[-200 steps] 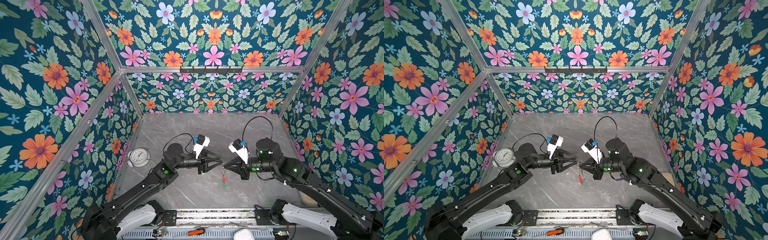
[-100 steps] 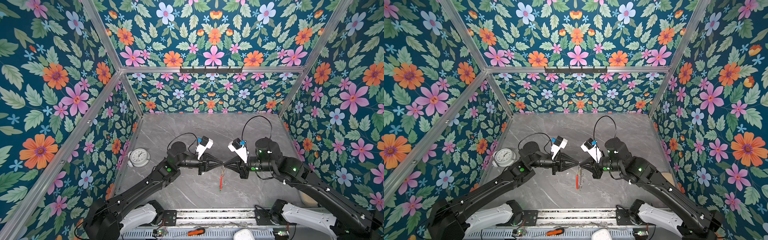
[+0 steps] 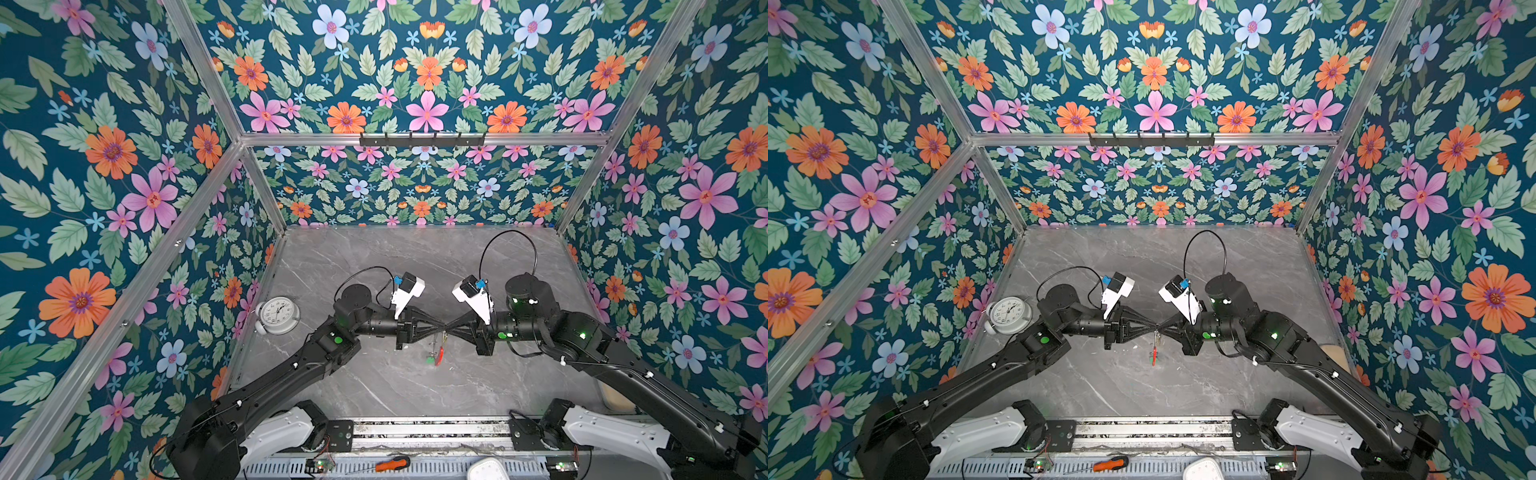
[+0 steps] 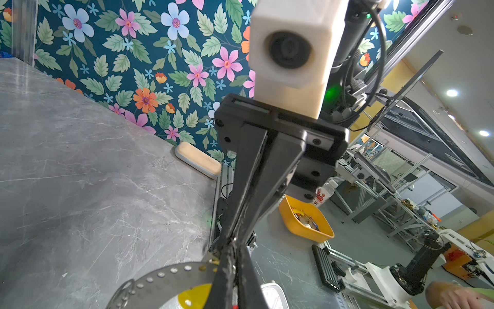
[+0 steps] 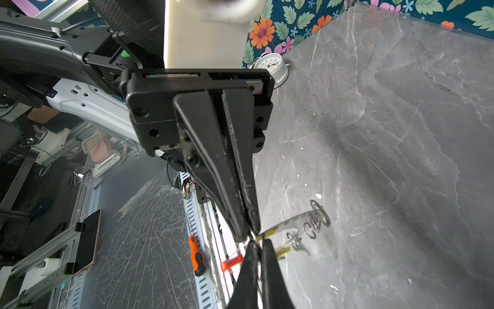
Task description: Remove the keys from the keyring
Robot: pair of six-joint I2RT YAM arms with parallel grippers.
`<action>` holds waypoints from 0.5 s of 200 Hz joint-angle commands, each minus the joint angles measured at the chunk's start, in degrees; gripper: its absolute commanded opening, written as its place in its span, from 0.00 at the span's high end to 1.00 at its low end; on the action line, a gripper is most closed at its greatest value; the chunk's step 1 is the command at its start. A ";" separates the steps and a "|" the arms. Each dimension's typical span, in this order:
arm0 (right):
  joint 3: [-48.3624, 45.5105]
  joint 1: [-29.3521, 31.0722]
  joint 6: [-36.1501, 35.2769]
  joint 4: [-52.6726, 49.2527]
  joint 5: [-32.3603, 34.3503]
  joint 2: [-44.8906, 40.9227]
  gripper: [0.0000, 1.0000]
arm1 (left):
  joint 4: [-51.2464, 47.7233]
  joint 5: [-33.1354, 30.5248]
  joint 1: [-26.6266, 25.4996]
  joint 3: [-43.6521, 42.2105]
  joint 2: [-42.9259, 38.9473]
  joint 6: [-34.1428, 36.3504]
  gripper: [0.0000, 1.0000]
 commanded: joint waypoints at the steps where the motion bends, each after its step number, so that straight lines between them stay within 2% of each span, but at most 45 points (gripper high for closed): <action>1: 0.24 0.01 0.19 4.68 2.86 0.55 1.00 | 4.83 3.63 -0.25 0.16 -0.35 -1.11 0.98; 36: 0.00 0.01 1.43 6.63 2.28 0.19 1.00 | 6.40 1.34 -0.25 -0.68 -1.12 -1.45 1.00; 74: -4.92 -0.02 4.22 16.74 2.86 -4.83 0.62 | 9.33 -2.44 -0.24 -2.73 -3.57 -1.45 1.00; 100: -10.53 0.01 7.21 27.11 3.71 -7.96 0.52 | 13.11 -4.88 -0.23 -4.90 -5.41 -2.19 1.00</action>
